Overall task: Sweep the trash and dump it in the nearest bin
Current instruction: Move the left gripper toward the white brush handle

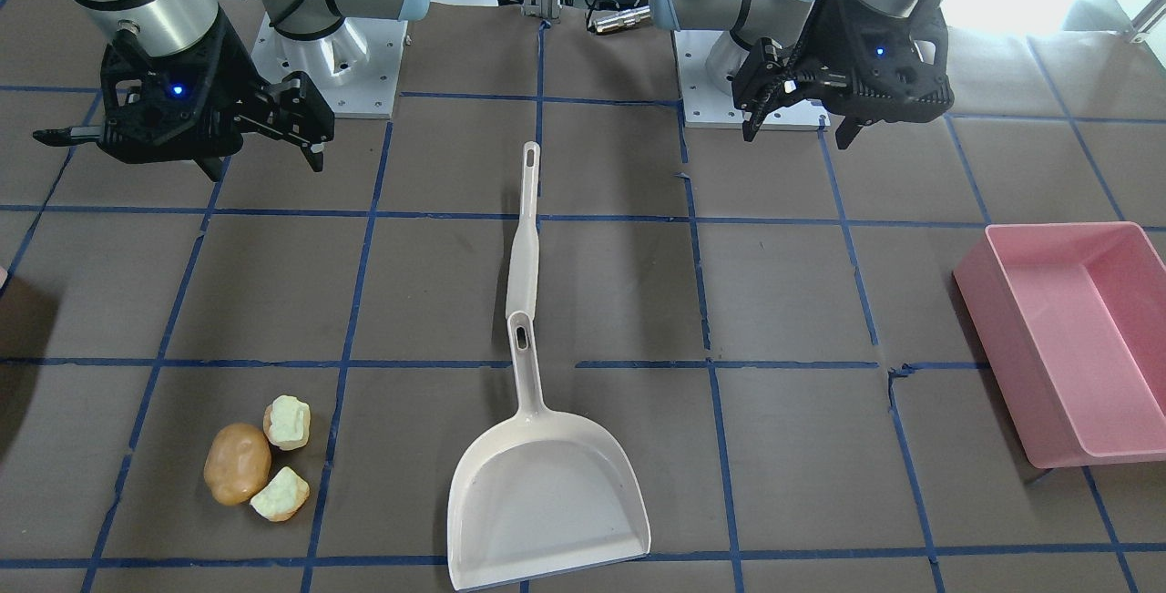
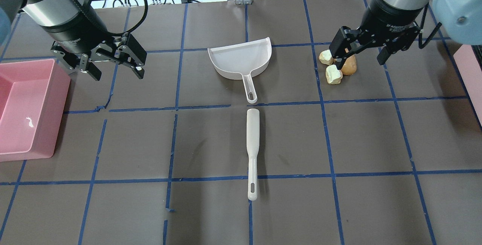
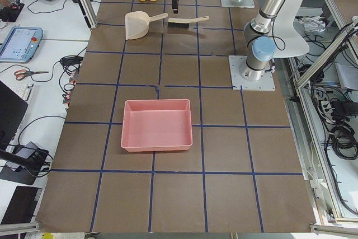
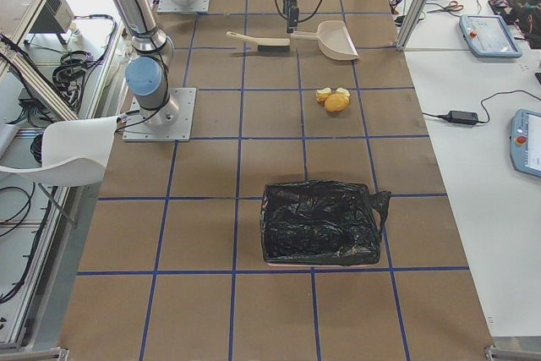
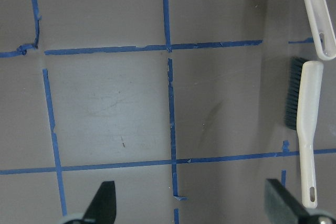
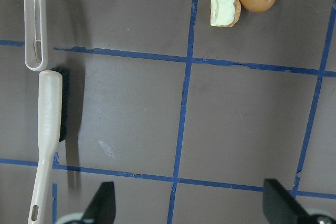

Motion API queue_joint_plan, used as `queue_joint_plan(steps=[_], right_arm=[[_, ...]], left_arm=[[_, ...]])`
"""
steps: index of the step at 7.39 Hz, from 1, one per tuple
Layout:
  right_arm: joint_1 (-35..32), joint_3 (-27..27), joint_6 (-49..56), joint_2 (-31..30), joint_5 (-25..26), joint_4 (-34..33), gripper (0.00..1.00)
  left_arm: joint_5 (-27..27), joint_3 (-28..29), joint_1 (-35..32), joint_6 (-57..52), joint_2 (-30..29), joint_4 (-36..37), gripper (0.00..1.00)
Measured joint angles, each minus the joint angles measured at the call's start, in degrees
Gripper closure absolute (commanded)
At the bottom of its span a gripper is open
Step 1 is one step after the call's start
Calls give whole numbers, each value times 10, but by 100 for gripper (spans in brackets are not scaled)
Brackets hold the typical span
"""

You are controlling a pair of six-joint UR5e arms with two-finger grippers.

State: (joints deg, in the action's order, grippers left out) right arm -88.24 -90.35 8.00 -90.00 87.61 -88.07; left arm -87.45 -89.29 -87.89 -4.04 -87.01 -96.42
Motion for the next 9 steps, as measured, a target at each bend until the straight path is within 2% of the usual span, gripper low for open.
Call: queue_joint_plan(steps=[9], right_arm=[[0,0,-1,0,-2,-2,0]], left_arm=[[-5,-9,-27,8,1,4,0]])
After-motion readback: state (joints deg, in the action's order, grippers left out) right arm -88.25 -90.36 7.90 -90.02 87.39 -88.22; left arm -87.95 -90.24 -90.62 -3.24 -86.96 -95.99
